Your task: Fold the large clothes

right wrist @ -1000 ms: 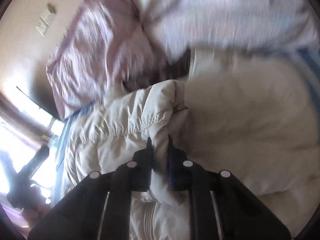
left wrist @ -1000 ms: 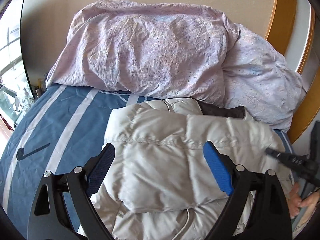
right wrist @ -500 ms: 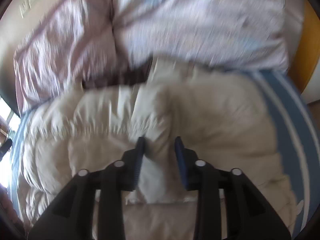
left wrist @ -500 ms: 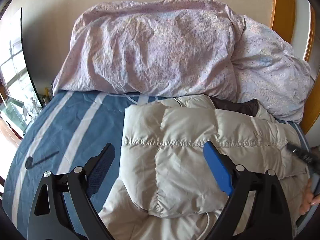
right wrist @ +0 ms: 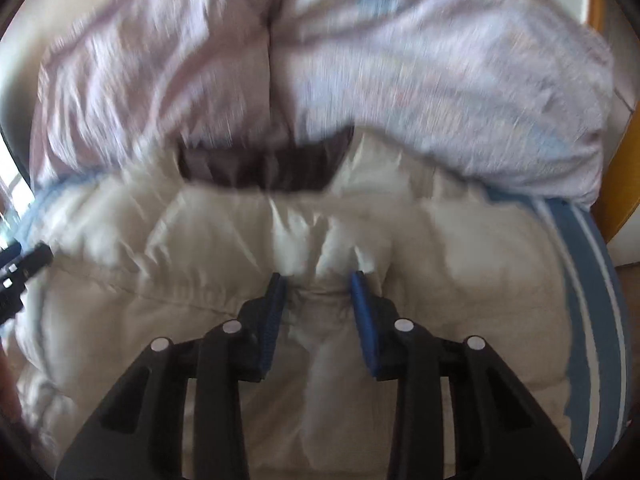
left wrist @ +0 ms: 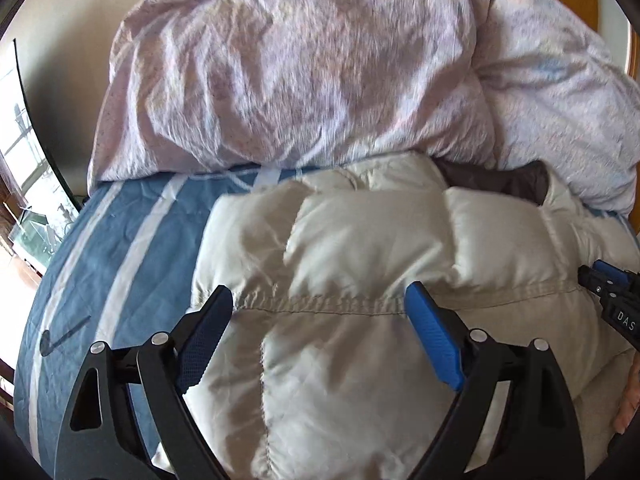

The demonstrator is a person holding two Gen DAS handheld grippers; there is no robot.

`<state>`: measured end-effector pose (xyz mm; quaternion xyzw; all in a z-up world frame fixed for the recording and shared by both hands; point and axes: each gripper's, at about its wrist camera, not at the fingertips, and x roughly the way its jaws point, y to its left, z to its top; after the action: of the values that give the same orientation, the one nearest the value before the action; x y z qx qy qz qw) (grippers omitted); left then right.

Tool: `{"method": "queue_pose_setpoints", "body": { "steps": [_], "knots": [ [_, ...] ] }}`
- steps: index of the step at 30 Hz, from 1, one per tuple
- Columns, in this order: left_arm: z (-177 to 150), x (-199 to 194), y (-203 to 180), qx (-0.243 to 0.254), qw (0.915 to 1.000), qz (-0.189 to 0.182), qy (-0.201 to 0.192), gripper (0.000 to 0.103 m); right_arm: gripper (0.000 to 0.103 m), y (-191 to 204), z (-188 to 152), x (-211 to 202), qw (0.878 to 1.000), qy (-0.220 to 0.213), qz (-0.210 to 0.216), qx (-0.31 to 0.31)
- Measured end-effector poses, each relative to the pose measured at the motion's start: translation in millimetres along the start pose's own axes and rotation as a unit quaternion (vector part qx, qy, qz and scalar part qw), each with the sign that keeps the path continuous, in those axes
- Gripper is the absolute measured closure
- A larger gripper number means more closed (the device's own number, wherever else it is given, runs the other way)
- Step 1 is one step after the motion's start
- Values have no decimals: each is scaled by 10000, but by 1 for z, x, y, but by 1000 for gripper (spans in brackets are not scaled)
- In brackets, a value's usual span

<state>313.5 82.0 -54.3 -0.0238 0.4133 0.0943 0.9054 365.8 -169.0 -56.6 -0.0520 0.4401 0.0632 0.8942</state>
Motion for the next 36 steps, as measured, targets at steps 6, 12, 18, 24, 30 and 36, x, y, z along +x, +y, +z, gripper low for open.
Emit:
{"method": "queue_pose_setpoints", "body": {
  "steps": [6, 12, 18, 24, 30, 36],
  "knots": [
    [-7, 27, -2, 15, 9998, 76, 173, 12, 68, 14, -5, 15, 9989, -76, -336, -331],
    [-10, 37, -3, 33, 9994, 206, 270, 8, 67, 9, -2, 15, 9991, -138, -236, -321],
    [-18, -11, 22, -122, 9999, -63, 27, 12, 65, -1, -15, -38, 9987, -455, 118, -175],
    [-34, -4, 29, 158, 9992, 306, 189, 11, 63, 10, -39, -20, 9978, -33, -160, -646],
    [-40, 13, 35, -83, 9991, 177, 382, 10, 61, 16, -41, -13, 9971, -58, -278, -706],
    [-43, 13, 35, -137, 9991, 189, 366, 7, 54, 3, -41, -13, 9993, 21, -101, -371]
  ]
}}
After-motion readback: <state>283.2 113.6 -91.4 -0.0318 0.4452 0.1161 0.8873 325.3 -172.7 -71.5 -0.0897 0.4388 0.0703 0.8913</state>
